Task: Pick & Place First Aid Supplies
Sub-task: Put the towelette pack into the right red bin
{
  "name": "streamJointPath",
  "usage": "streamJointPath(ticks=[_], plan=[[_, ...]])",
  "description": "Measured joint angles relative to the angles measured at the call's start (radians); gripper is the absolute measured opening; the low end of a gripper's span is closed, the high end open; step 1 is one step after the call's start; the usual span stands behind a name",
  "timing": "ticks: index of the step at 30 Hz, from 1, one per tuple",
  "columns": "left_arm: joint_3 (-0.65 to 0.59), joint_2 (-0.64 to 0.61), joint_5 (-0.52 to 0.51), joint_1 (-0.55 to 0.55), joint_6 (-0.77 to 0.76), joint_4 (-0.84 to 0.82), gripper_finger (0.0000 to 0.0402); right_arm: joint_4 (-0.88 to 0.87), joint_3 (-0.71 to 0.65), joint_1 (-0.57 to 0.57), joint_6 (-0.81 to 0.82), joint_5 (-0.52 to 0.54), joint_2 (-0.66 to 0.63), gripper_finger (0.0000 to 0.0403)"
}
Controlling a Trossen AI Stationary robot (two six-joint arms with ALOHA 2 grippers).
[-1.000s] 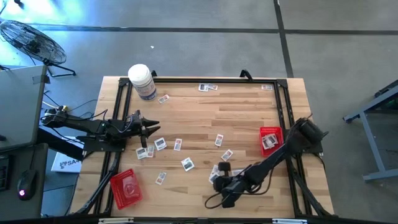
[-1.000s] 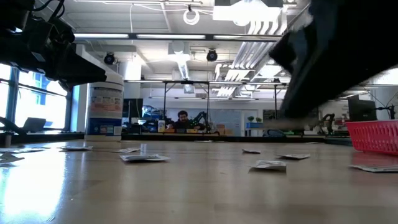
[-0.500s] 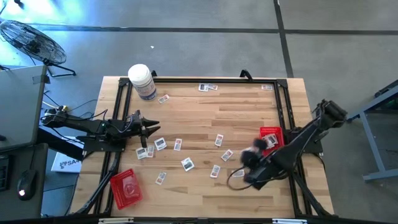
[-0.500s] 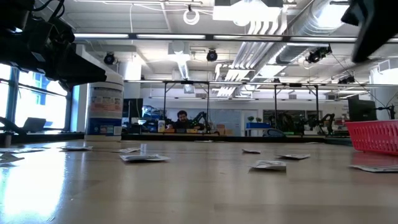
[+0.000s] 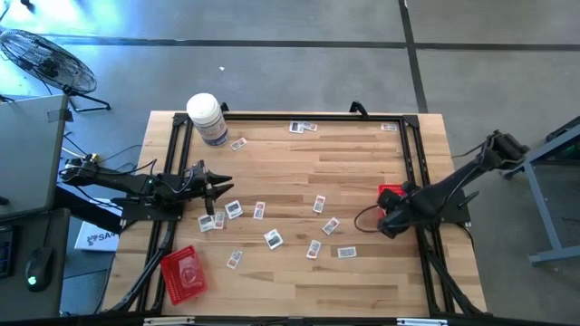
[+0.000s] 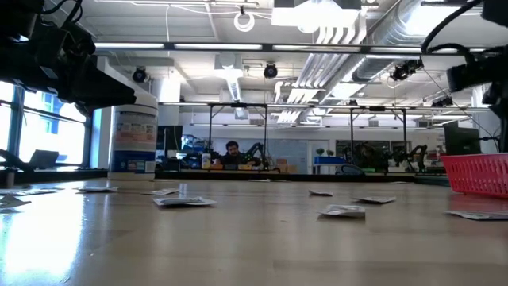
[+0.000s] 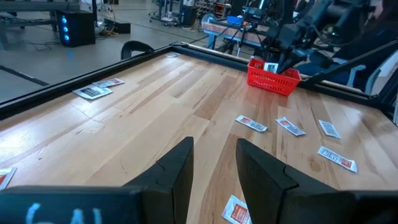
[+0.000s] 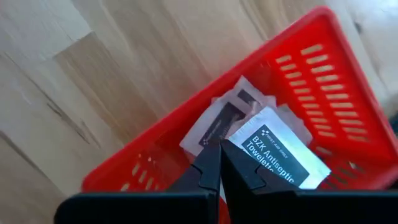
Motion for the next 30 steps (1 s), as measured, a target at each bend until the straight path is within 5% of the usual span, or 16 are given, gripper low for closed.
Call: streamJointPath(ticks=[13, 22, 30], plan=[[0.000, 0.000, 0.000, 0.000, 0.000, 0.000, 0.0119, 0.022, -0.049, -0.067, -0.147, -0.059, -0.043, 0.0069], [0.000, 0.000, 0.000, 0.000, 0.000, 0.000, 0.0119, -0.064, 0.191, -0.066, -0.190, 0.042, -0.023, 0.0093], [0.000, 0.000, 0.000, 0.000, 0.000, 0.000, 0.0119, 0.399, 0.306, -0.035, -0.504, 0.121, 0.156, 0.0094]])
